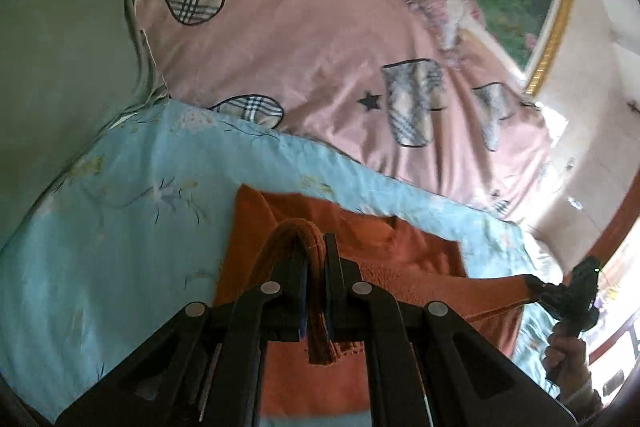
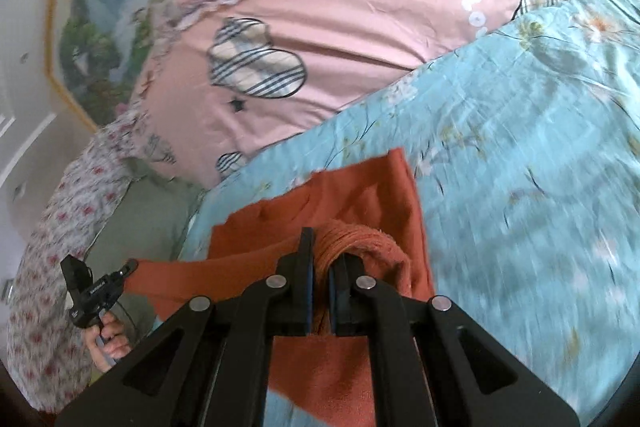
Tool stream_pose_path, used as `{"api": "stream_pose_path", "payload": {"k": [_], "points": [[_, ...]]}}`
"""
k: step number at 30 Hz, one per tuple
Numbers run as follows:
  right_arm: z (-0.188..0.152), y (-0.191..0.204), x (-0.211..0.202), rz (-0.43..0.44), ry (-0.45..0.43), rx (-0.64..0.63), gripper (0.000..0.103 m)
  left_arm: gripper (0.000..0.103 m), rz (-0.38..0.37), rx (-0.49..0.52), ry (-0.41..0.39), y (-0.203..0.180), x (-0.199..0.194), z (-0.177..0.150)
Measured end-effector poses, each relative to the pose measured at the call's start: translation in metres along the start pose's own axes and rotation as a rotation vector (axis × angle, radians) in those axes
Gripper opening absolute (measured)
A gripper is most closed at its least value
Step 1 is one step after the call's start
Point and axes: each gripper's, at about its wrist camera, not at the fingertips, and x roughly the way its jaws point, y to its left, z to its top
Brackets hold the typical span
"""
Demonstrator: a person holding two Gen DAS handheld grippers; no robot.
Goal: Fold small clothes
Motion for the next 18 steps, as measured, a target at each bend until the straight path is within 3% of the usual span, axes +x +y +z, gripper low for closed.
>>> {"api": "stream_pose_path", "payload": {"k": [6,14,16,18], "points": [[0.023,-0.02,0.065,-0.074,0.096,0.011,0.007,0.005,0.053,-0.046,0.092,0.029,0.088,0.015],[0.019,-0.051,0.109,-0.107,0.153,0.066,0.01,0.009,0.114,-0.128,0.184,0.065,0.149,0.002],[0.018,-0.051,0.098,-0.101,0.116,0.082,0.018,0.01,0.113,-0.156,0.205,0.071,0.154,-0.001],[0.014,-0.049,0.075,-0.134,0.043,0.072,0.038,0.02,0.091,-0.16,0.195,0.068,0.144,-0.005]]}}
